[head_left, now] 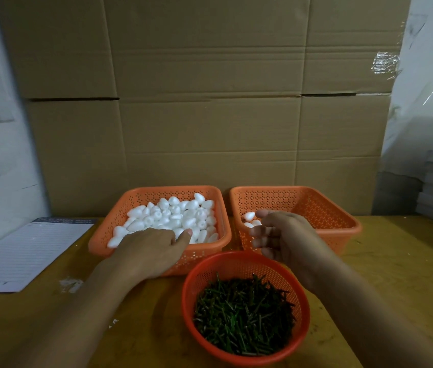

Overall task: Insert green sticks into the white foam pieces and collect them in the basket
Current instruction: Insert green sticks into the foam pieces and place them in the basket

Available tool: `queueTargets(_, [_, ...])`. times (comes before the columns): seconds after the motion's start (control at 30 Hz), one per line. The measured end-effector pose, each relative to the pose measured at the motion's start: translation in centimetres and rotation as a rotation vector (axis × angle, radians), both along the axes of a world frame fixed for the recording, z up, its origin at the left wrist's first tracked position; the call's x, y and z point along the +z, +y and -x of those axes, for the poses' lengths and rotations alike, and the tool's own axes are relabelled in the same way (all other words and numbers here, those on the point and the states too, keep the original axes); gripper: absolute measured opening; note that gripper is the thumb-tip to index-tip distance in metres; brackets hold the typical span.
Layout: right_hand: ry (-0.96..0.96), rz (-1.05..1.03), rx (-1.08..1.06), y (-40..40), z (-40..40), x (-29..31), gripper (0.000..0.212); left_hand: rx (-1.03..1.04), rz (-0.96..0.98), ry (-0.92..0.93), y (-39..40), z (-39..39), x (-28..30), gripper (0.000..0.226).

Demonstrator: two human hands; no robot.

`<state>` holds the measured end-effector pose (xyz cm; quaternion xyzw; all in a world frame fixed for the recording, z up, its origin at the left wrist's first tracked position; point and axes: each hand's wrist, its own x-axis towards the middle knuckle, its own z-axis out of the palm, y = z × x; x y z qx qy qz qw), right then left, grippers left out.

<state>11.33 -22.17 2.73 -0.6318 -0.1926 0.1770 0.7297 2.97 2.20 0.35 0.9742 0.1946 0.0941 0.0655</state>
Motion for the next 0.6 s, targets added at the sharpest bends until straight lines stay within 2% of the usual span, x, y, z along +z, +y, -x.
queueTargets(0.13, [-0.006,0.011,-0.003,0.0,0.2,0.1,0.024,-0.007,-0.014,-0.050,-0.1,0.1,0.2,0.061])
queueTargets(0.27, [-0.022,0.031,0.008,0.0,0.4,0.2,0.024,-0.086,0.041,-0.254,-0.1,0.1,0.6,0.035])
queueTargets(0.5, [-0.061,0.078,0.009,0.3,1.0,0.3,0.024,-0.293,0.394,-0.605,-1.1,0.3,2.3,0.016])
queueTargets(0.6, [-0.070,0.089,0.003,0.4,1.2,0.4,0.024,-0.357,0.486,-0.702,-2.6,0.9,3.4,0.028])
